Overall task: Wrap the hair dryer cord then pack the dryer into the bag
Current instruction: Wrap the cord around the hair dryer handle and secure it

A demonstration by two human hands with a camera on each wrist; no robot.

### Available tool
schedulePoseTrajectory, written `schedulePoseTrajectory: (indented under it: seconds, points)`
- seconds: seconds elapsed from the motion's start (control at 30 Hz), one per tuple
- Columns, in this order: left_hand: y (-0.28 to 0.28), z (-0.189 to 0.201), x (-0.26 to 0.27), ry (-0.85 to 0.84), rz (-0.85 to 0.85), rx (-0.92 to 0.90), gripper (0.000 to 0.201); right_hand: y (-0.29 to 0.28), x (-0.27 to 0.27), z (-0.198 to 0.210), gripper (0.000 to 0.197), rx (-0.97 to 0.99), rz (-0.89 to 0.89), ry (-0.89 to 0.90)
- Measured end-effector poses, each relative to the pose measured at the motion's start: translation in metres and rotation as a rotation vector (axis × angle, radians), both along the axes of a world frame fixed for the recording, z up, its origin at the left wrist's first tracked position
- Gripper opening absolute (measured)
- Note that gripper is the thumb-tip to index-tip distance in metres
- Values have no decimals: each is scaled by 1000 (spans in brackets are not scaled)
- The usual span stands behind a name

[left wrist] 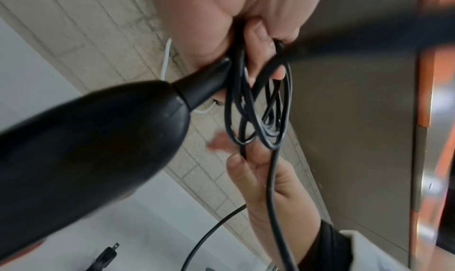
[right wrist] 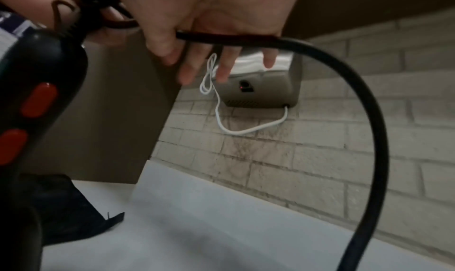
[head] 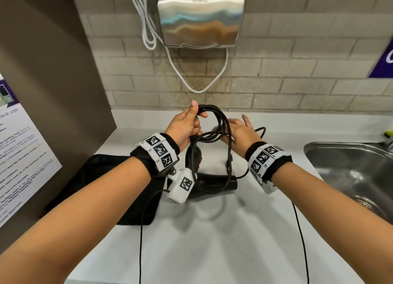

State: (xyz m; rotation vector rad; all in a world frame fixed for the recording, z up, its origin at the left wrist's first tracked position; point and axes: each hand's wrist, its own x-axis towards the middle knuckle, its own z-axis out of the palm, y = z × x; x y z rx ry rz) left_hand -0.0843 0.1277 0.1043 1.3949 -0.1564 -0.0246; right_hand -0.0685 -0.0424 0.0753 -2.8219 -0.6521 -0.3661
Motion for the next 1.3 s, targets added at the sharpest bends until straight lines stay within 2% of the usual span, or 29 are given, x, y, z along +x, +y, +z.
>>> schedulePoseTrajectory:
  seconds: [0.1,0.2,0.27,0.37,0.47,0.53,0.6,0.67,0.73,0.8,0.87,0.93,1.0,1.07,1.17,1.23,1.3]
  points:
    - [6,1,-1,12,6,-13,43,0,0,-3,26,221,-34,130]
    - [14,1,-1,39,9,-46,42,-18,19,-16,23,484,-203,158]
    - [21,1,-1,56,11,-75,42,-37,33,-25,23,560,-356,222]
    - [25,2,-2,65,4,-92,43,-58,44,-44,28,488,-543,358]
    - [19,2,-4,59,-5,-89,43,-49,44,-55,36,171,-606,468]
    - [16,1,-3,59,-5,-82,43,-32,42,-58,52,51,-533,385]
    - [13,1,-1,60,-4,-72,44,-10,35,-57,62,133,-302,194]
    - [12,0,2,60,-9,-64,44,11,27,-49,58,316,-29,22]
    - [11,1,3,59,-10,-59,44,26,24,-40,48,439,176,-56]
    - [12,1,4,60,-8,-53,43,35,22,-33,42,534,249,-45]
    - [13,2,4,59,-9,-50,43,40,18,-26,38,609,153,49]
    - [14,2,5,58,-18,-63,43,35,23,-27,22,687,7,133]
    - [16,2,3,68,-35,-88,44,24,34,-34,19,756,-118,185]
    - [17,2,0,82,-58,-103,45,8,47,-40,19,759,-335,254]
    - [18,2,-3,95,-78,-116,46,-18,55,-48,20,631,-580,377]
    - [19,2,-3,100,-80,-134,46,-31,56,-54,30,446,-675,508]
    - [18,2,-3,104,-72,-146,46,-39,57,-57,36,392,-721,582]
